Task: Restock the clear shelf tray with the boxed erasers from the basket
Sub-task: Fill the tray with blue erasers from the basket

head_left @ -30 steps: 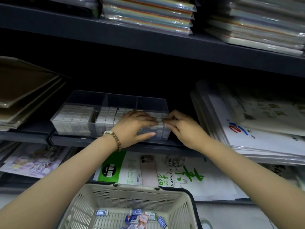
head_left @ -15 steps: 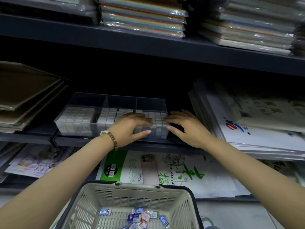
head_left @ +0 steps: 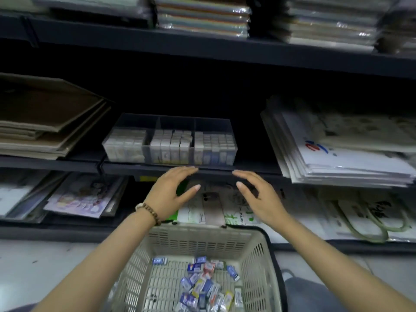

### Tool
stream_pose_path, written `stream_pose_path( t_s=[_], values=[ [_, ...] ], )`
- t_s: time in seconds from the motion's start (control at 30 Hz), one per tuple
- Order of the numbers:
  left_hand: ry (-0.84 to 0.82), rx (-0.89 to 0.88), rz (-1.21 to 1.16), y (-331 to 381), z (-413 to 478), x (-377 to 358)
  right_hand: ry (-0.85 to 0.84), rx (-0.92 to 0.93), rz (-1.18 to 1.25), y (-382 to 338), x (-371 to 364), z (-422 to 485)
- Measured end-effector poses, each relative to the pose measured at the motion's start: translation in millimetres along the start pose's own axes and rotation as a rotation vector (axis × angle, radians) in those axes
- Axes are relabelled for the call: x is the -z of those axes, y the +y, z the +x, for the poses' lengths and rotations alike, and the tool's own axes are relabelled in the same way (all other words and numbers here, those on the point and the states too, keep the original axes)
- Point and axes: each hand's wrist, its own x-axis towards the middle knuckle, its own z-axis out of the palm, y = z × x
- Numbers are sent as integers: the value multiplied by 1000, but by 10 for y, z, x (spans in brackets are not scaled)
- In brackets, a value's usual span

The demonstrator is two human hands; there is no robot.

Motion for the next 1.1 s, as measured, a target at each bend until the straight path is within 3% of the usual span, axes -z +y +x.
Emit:
stream_pose_path(
  t_s=[0.3,0.57,0.77,0.87,0.97,1.1],
  values=[
    [-383,476,-125,-654,-1436,-1337,-292,-524,50,1321,-1361,-1394],
    [-668,817,-224,-1172,-2078,-2136,-421,-1036,161,2080,-1862,-1926],
    [-678,920,-374,-1322,-2108,-2495,-350,-936,255,2091,-2246,-1683],
    [-595,914,-494,-1321,-2047,-2603,-408,-830,115,2122,-2435,-1604],
    [-626,938,-606,-1282,-2001,-2715,-467,-753,-112,2141,-2601,-1604],
    [-589,838,-421,-1325,-1990,-2910,-331,-731,-114,2162,-2690,-1615]
  ],
)
